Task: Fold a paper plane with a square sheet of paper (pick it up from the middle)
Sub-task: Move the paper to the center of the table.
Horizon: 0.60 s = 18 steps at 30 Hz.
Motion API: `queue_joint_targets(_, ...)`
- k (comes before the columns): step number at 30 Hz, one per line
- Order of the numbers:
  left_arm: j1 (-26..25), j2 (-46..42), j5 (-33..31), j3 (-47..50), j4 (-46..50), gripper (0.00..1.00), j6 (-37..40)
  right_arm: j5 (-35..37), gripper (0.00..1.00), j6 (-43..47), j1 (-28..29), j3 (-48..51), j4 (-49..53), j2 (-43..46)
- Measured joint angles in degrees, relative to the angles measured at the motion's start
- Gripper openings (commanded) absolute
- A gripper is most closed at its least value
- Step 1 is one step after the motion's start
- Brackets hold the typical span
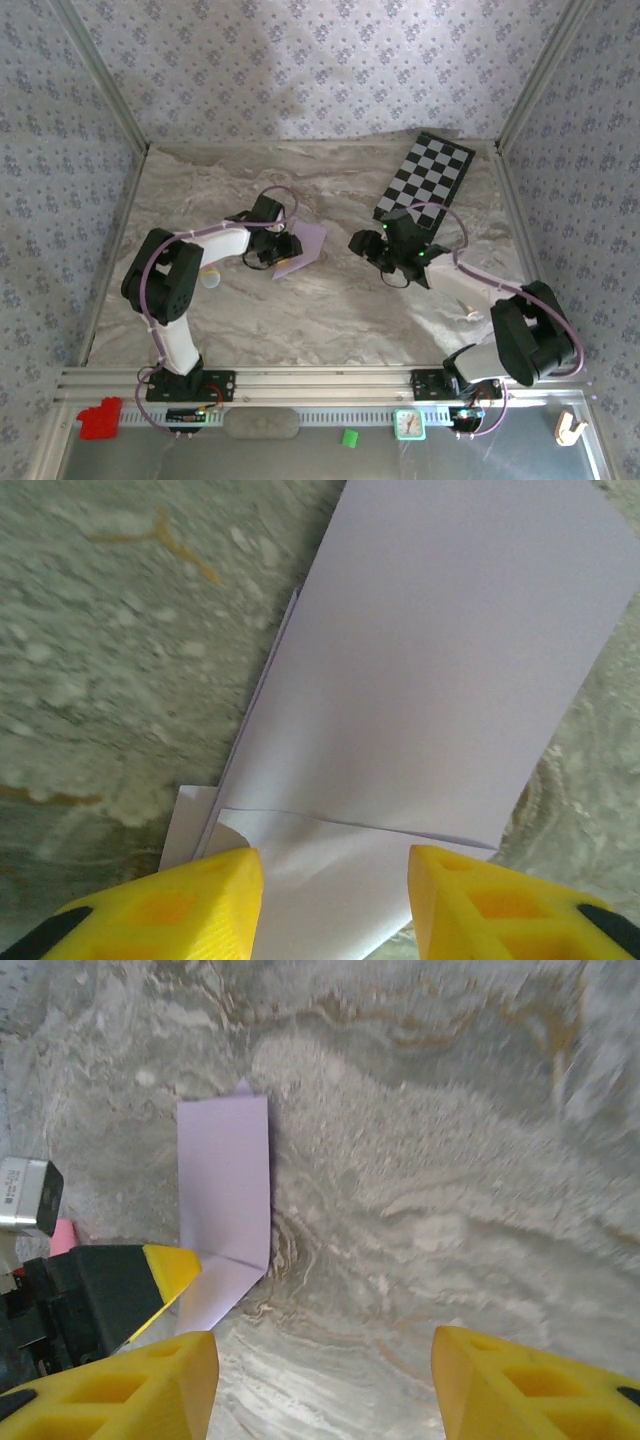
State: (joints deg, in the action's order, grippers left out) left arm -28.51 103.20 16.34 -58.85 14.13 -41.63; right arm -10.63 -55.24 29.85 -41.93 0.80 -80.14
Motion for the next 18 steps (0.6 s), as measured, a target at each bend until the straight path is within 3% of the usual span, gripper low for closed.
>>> queue_joint_targets(8, -1.64, -5.27, 3.98, 8.0, -3.89, 0.4, -5.38, -0.31, 0.54, -11.06, 7.08, -0.5, -3.8, -7.34)
queue_joint_targets(18, -1.88, -6.1, 5.14, 9.68, -4.81, 0.36, -9.53, -0.31, 0.38, -19.26, 12.55, -4.35, -9.44, -17.81)
